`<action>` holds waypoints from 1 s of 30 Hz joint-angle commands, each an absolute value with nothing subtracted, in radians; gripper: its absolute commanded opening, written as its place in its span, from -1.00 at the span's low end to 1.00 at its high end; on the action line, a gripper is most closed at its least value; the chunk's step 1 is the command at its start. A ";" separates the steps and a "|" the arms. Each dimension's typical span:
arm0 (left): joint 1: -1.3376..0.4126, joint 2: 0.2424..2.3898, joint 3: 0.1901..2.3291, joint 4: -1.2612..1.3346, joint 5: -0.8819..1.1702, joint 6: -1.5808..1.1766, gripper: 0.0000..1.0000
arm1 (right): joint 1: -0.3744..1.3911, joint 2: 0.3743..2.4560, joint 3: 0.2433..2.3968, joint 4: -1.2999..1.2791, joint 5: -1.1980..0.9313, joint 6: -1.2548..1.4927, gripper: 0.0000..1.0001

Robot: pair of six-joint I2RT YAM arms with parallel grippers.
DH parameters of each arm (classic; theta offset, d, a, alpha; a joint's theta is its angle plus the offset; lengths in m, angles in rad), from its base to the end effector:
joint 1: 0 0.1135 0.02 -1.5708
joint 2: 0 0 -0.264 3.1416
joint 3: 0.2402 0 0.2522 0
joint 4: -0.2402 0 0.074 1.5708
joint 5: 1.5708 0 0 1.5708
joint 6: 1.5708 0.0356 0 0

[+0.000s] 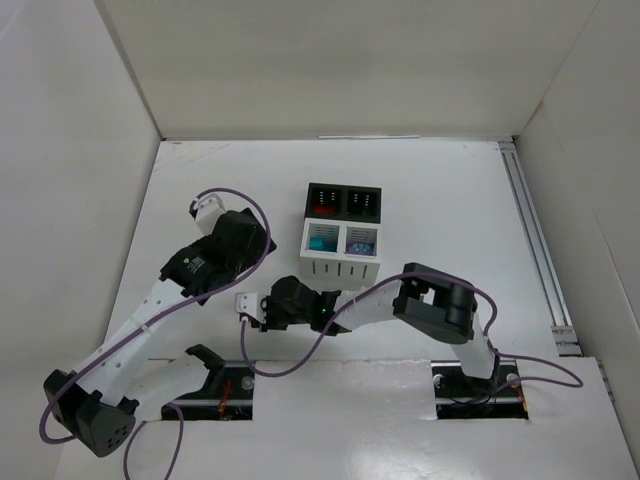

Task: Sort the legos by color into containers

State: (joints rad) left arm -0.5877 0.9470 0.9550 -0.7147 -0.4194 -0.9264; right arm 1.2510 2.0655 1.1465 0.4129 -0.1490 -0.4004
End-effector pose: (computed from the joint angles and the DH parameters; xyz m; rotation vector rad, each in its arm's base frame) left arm 0.1672 -0.0940 0.3206 -0.5885 2.1502 -0.3594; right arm 0.1324 0.4166 0.1346 -1.6362 1.3814 0.6654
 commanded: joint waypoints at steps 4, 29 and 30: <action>-0.578 0.956 0.976 -0.699 -0.449 -0.928 0.98 | 1.252 1.907 1.095 0.426 -0.202 -0.463 -0.86; -0.549 1.000 1.015 -0.548 -0.505 -0.864 0.98 | 0.672 1.724 1.301 0.063 -0.229 -0.546 -0.31; -0.549 1.000 1.015 -0.548 -0.505 -0.864 0.98 | 0.672 1.724 1.311 0.052 -0.244 -0.557 -0.15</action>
State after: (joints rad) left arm -0.5541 1.0046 0.9691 -0.5713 -0.4717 -0.8799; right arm 0.6670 1.7267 1.2469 0.0772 -0.1810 -0.5400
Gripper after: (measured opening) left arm 0.989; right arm 0.394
